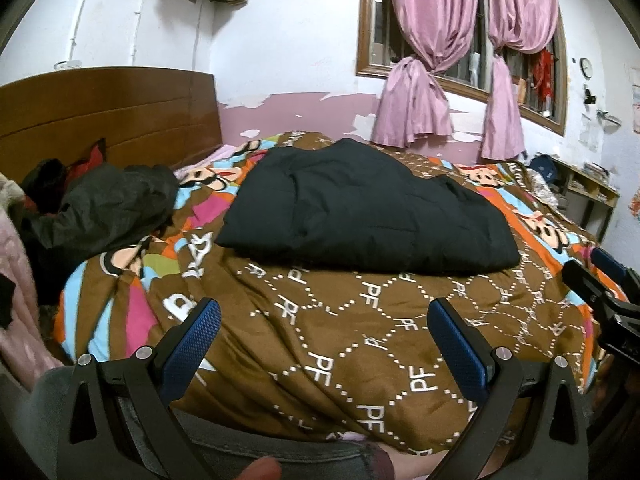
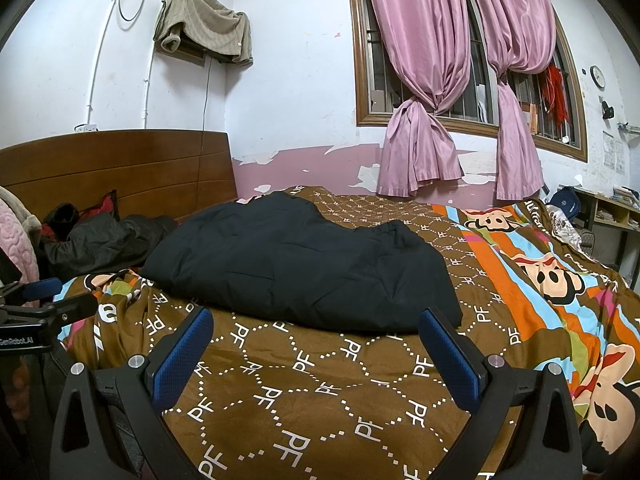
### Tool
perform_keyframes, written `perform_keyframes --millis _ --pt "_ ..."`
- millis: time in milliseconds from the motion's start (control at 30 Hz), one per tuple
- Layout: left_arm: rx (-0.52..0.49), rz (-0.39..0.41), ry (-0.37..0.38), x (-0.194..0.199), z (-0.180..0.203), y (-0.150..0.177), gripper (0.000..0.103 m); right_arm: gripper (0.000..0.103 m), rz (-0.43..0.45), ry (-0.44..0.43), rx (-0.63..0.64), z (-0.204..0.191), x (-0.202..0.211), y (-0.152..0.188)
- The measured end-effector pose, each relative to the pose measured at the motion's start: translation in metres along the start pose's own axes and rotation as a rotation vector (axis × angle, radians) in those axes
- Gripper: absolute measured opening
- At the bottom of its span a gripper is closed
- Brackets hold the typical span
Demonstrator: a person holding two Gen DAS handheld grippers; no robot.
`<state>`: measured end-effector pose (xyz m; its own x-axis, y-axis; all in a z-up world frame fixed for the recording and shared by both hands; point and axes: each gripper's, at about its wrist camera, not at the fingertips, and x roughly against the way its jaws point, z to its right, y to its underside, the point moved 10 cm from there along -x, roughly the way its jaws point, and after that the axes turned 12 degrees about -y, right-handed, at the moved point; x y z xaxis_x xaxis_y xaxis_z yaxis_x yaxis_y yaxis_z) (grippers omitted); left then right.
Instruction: Fold large clothes
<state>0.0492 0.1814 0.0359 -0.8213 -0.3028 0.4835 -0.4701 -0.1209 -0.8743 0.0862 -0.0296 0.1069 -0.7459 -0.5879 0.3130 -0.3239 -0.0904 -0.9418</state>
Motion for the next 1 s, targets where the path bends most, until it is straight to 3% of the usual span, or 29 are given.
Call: perform_keyframes --millis 1000 --pt "0.013 -0.006 -0.012 -0.0047 -0.0081 -0.0020 0.101 0.103 -0.003 0.001 -0.001 -0.0009 -0.0003 -0.0014"
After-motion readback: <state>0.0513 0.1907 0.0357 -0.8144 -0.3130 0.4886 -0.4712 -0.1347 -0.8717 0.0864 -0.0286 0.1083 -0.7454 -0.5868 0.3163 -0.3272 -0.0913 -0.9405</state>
